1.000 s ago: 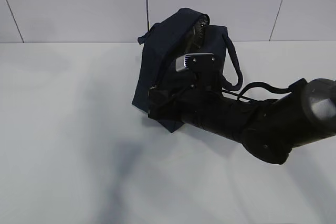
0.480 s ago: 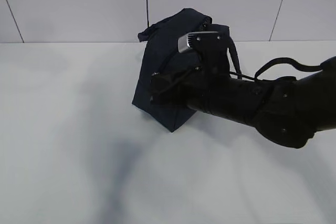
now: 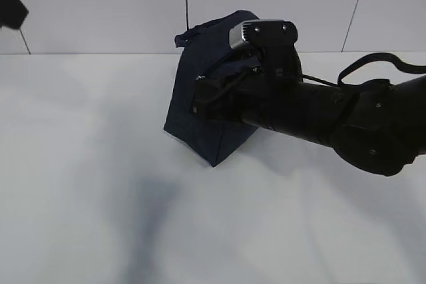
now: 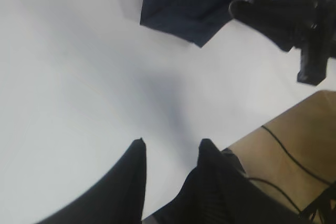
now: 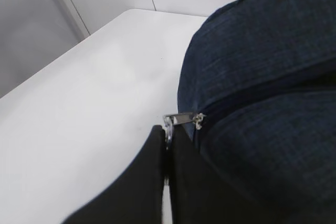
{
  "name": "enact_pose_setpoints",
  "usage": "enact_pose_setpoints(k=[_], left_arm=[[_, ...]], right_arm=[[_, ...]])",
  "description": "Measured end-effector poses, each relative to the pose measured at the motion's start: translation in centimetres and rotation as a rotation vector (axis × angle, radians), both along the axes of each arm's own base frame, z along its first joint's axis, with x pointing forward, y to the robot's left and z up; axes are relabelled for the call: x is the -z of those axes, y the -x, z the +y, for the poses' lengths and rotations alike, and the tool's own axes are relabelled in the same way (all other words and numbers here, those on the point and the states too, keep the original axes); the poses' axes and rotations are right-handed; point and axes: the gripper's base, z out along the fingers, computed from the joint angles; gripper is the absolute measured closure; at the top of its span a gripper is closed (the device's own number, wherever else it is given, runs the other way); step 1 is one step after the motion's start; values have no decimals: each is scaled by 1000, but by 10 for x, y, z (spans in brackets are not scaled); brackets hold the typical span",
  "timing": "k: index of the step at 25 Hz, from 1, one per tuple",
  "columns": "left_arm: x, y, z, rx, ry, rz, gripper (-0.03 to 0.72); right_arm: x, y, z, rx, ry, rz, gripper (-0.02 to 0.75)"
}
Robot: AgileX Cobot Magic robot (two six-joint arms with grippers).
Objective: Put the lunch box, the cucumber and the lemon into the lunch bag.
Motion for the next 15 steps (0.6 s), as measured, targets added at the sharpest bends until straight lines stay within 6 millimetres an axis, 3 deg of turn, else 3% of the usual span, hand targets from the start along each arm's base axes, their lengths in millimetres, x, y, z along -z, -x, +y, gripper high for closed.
enact_pose_setpoints(k=[4, 10, 15], left_arm=[[32, 1, 1, 80, -53, 40, 449], [73, -4, -2, 164, -100, -58, 445], [107, -12, -21, 215, -108, -130, 403]], right_arm=[[-9, 2, -2, 3, 13, -14, 738], [-18, 5, -5, 2, 31, -31, 738], [-23, 6, -6, 4, 28, -40, 738]])
